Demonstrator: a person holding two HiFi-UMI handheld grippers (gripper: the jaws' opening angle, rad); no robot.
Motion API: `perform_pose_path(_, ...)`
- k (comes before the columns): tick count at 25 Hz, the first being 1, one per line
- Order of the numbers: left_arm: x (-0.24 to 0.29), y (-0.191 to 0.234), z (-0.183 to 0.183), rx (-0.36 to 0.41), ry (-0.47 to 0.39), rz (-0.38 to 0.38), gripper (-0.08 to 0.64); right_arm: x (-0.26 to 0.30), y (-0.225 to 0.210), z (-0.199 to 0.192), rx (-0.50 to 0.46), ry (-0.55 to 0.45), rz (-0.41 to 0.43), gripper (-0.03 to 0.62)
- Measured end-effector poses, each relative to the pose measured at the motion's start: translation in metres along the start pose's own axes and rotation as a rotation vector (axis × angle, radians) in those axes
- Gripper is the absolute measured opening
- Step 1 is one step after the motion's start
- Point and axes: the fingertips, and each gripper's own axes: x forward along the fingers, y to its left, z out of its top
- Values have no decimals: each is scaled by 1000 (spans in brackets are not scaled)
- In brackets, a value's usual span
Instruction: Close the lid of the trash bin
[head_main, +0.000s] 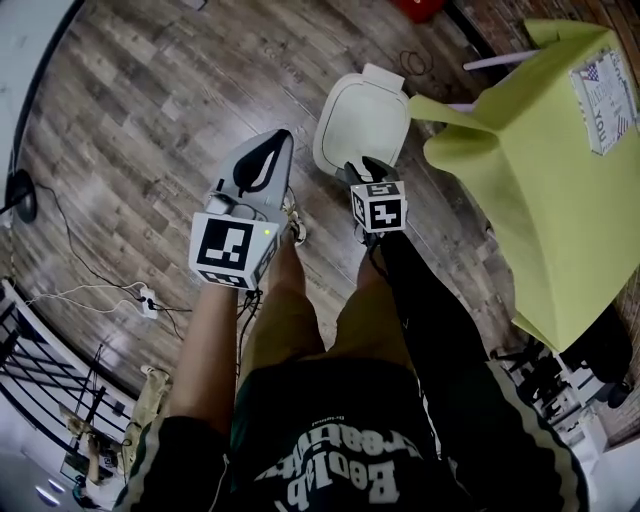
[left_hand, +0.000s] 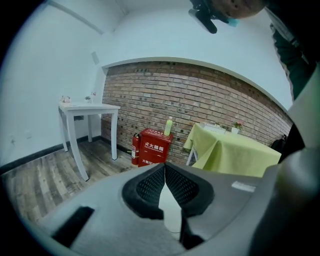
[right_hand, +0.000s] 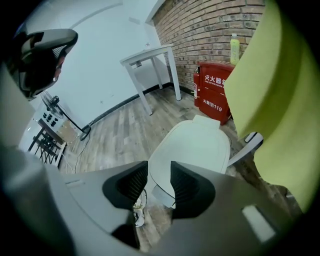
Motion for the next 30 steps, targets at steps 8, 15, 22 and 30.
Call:
perform_pose_path(8,-6,-16,36,35,-11,-5,15,-46,-2,27,-3,-56,-4,153)
perform_pose_path(15,-25,-18,63,59,-6,21,15,-97,-7,55,-17,-120,-13,150)
perform_pose_path(22,-36,-34,94,92,-13,19,15,-154,3,95,-23,-220,18,141)
perform_pose_path(30,-45,-63,132,139,-38,-1,15,-226,12,152,-110,-375,34,127)
